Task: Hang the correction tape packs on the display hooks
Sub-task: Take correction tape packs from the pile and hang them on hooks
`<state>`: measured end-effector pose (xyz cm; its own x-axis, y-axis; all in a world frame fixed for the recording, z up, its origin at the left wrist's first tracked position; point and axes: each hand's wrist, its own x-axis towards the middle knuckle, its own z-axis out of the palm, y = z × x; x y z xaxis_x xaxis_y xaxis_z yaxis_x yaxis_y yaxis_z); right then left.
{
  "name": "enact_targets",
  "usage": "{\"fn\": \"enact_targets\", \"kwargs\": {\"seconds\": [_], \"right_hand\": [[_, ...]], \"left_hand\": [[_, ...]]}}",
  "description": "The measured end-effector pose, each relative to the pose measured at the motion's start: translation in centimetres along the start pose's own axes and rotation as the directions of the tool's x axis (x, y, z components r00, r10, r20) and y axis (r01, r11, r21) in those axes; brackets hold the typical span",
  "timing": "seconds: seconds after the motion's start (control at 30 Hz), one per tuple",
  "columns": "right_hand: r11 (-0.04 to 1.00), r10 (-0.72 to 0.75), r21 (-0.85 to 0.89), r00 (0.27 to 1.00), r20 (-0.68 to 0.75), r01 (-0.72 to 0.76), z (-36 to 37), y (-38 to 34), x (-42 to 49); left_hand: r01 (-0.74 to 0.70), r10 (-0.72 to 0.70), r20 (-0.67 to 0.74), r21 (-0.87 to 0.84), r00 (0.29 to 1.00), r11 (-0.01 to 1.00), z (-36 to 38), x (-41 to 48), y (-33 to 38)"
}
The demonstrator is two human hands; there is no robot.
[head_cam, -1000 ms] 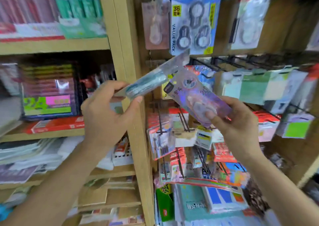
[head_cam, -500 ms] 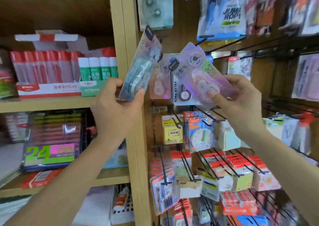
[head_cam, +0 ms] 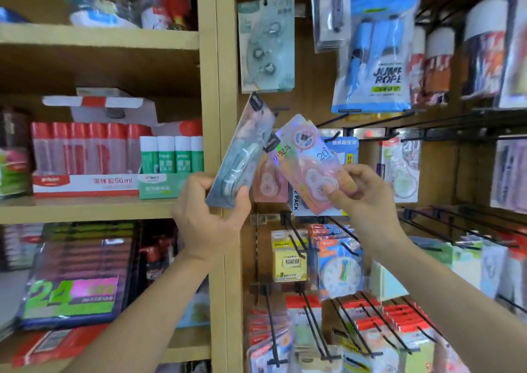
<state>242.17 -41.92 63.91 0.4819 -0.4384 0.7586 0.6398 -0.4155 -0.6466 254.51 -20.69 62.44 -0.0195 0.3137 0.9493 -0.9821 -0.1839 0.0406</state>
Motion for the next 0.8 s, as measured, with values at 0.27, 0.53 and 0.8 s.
{"fn": "enact_targets", "kwargs": {"seconds": [0.27,0.53,0.8], "right_hand": [[0.995,0.07,0.063,0.997,0.038,-0.073,0.8,0.6,0.5],[0.988,0.111,0.107,0.994,0.021,-0.113,1.7,0.4,0.5],[0.983,0.139,0.122,0.99,0.022,-0.14,1.6,0.4,0.0]], "left_hand": [[0.133,-0.14,-0.08,-0.091,0.987,0.987,-1.3,-1.9,1.1],[0.16,-0.16,-0.078,-0.006,0.984,0.987,0.3,2.4,1.9],[-0.019,0.023,-0.106,0.037,0.994,0.999,2.5,7.1,2.1]]}}
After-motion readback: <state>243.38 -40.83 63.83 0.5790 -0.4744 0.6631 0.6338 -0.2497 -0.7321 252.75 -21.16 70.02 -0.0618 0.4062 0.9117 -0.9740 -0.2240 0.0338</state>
